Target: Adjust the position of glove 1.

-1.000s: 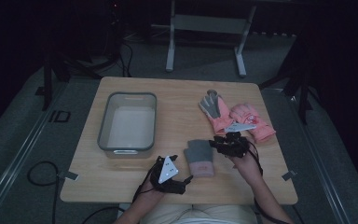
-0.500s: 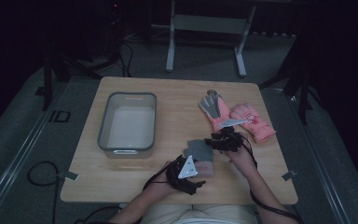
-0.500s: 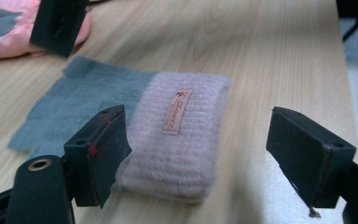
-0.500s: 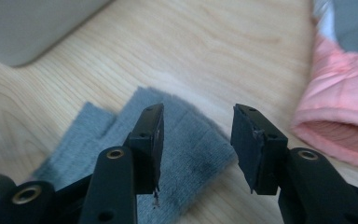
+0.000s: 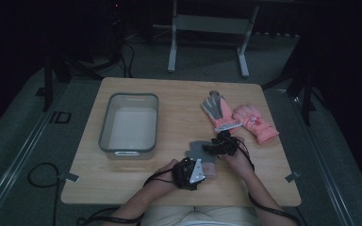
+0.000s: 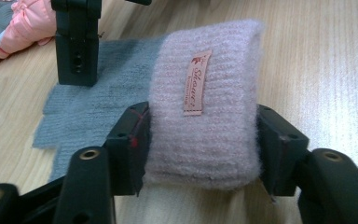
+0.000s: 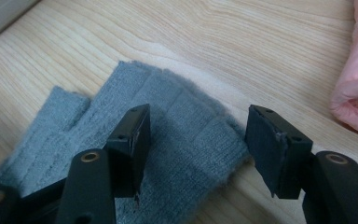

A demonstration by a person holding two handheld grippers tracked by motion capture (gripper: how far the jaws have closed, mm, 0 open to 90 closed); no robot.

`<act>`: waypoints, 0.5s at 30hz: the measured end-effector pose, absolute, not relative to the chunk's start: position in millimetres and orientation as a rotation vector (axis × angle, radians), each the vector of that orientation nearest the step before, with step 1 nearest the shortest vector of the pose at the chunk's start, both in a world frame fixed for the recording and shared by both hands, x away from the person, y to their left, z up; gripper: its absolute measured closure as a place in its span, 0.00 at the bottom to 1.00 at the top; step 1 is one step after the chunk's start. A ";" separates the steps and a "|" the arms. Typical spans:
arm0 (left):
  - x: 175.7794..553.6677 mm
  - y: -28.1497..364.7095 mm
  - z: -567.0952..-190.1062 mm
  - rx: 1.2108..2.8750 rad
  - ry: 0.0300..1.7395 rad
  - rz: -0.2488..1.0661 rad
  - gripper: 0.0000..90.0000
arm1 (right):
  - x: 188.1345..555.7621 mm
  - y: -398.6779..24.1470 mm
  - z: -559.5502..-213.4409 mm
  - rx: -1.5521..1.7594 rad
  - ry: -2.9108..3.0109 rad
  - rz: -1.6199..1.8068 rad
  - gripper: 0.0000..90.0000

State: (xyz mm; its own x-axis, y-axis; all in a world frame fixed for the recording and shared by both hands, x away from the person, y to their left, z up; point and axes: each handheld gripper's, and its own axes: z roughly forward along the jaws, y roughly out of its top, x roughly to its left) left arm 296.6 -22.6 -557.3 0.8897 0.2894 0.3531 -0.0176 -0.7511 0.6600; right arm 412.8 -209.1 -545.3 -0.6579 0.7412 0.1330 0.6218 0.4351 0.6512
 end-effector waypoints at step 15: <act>310.7 -15.6 -547.1 2.360 0.250 0.415 0.70 | 412.9 -206.6 -547.5 1.253 2.569 1.087 0.71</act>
